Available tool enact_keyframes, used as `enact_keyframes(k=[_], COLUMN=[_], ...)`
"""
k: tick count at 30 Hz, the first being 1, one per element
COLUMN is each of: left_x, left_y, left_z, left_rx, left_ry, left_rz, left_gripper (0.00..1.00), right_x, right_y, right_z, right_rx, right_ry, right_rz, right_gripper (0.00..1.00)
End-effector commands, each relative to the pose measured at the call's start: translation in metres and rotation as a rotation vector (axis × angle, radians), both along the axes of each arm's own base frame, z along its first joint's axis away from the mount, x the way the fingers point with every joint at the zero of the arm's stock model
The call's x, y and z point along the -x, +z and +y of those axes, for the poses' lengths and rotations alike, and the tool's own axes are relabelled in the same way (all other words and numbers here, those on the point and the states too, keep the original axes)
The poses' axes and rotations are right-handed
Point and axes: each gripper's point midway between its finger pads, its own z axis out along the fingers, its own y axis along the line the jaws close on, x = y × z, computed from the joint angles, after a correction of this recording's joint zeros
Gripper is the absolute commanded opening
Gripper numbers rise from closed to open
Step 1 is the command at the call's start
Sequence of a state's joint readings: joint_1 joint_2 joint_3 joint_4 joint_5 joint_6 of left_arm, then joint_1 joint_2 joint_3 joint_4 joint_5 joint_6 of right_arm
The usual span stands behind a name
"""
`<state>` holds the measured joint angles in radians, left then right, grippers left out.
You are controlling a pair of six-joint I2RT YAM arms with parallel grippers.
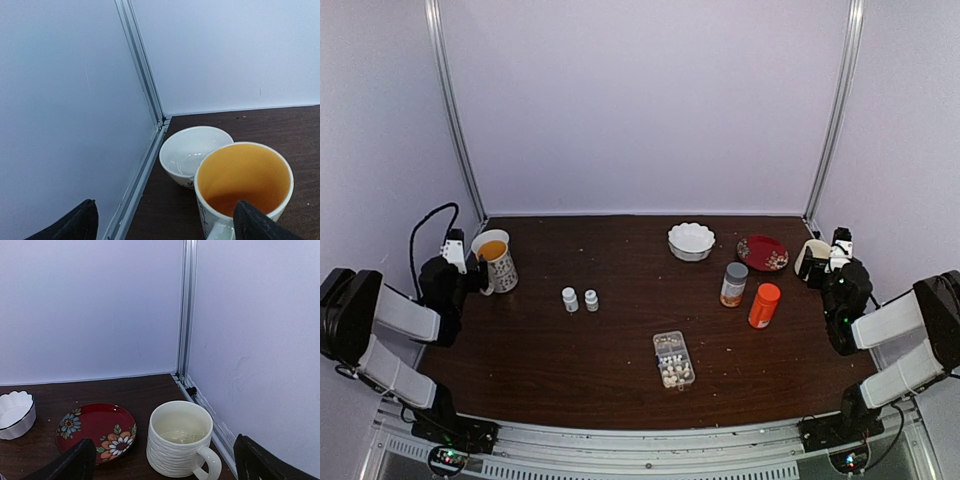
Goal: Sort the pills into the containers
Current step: Reset both arms
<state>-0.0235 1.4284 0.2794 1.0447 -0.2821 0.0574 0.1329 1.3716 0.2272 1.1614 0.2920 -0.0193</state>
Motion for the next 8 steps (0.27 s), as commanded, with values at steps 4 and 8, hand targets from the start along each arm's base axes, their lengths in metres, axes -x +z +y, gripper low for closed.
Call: enact_keyframes(k=[4,8], left_x=[-0.0076,-0.0079], left_y=[0.0129,0.0147], left_z=[0.0007,0.0001], left_rx=[0.025,0.022], left_ry=[-0.012,-0.015], left_rz=[-0.041,-0.049], left_gripper=[0.98,0.98], right_x=[-0.0010,-0.0024], right_y=[0.0028,0.0026], right_z=[-0.0007,-0.0004], right_rx=[-0.008,-0.012], right_ry=[0.002,0.006], right_rz=[-0.009,-0.004], right_gripper=[1.00,1.00])
